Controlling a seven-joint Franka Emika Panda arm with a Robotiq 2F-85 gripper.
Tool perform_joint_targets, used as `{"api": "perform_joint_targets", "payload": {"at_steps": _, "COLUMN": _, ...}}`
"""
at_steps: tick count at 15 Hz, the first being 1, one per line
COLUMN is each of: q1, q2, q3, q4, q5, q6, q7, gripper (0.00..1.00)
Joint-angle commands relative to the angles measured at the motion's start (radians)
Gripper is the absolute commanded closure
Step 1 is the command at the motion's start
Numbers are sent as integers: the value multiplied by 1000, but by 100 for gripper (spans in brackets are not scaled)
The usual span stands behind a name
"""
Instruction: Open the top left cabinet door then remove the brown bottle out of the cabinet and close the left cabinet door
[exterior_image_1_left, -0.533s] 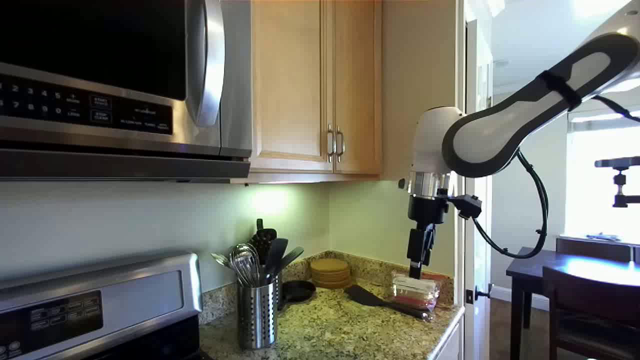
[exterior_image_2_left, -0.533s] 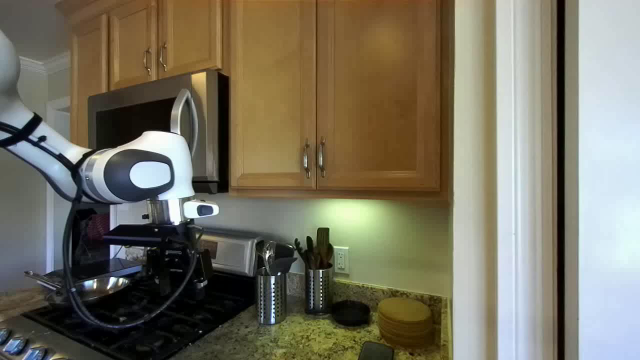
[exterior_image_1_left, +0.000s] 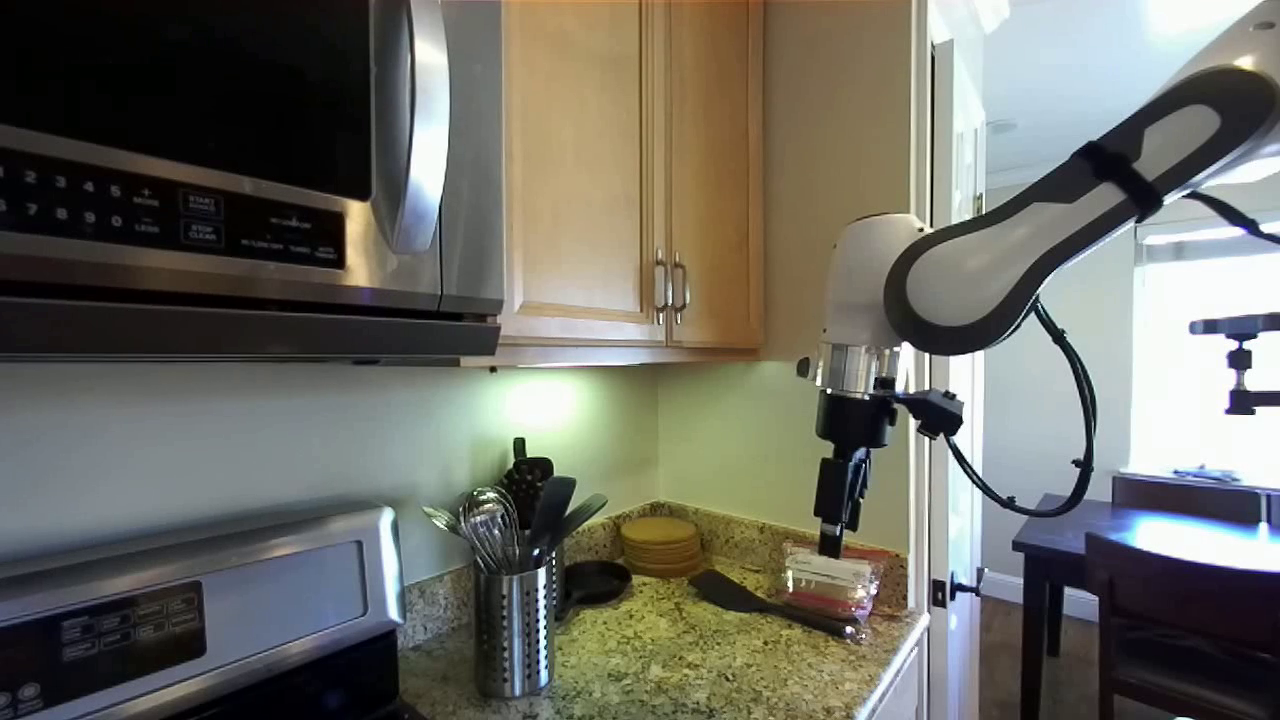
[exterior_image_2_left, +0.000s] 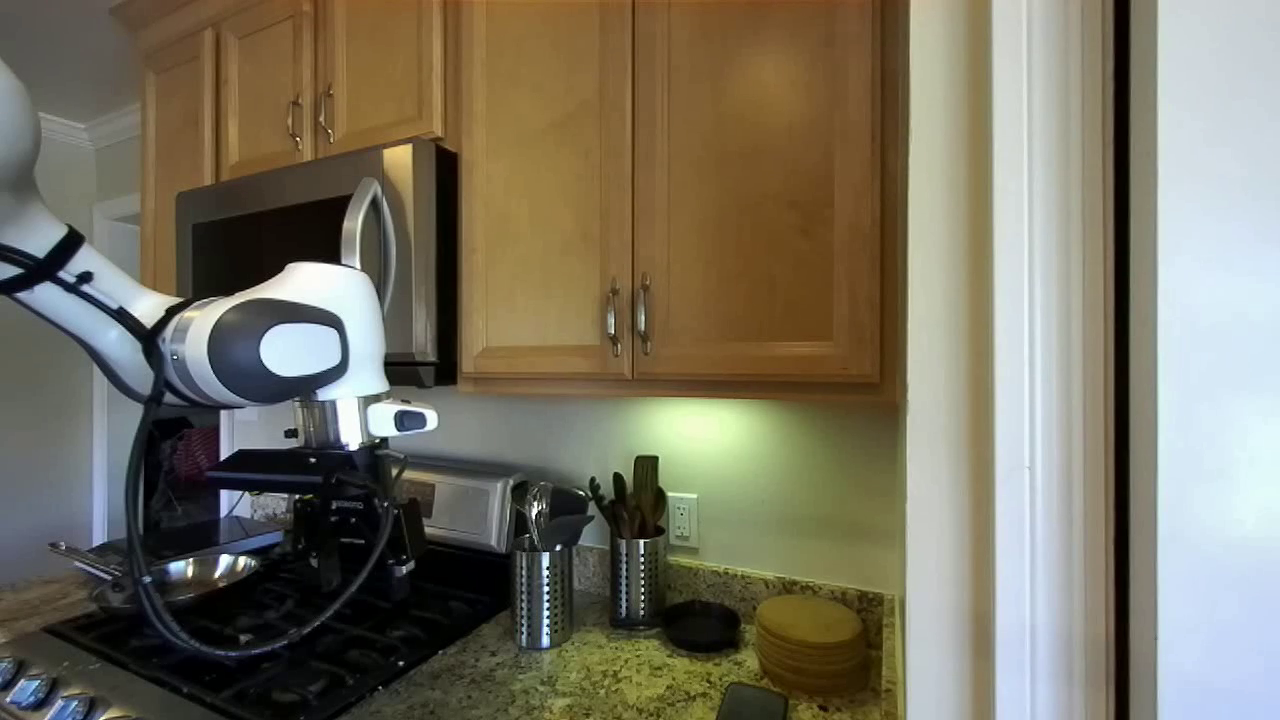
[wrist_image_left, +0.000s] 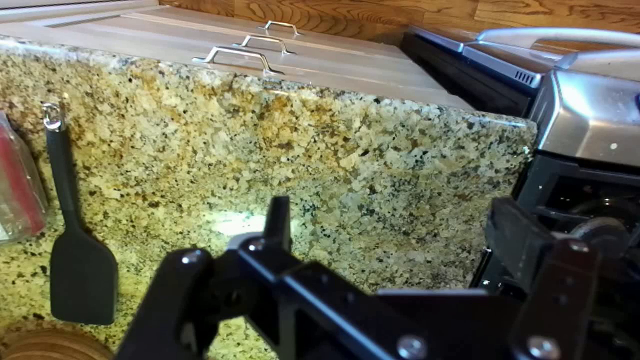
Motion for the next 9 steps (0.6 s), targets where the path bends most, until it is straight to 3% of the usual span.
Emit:
{"api": "perform_joint_targets", "payload": {"at_steps": 1, "q1": 0, "q2": 0, "q3": 1, "q4": 1, "q5": 0, "q6": -2, "q7": 0, "gripper": 0}}
{"api": "perform_joint_targets", "payload": {"at_steps": 9, "q1": -47, "q2": 112, "q3": -2, "q4": 155, "q5": 10, "q6": 103, "q7": 125, "gripper": 0}}
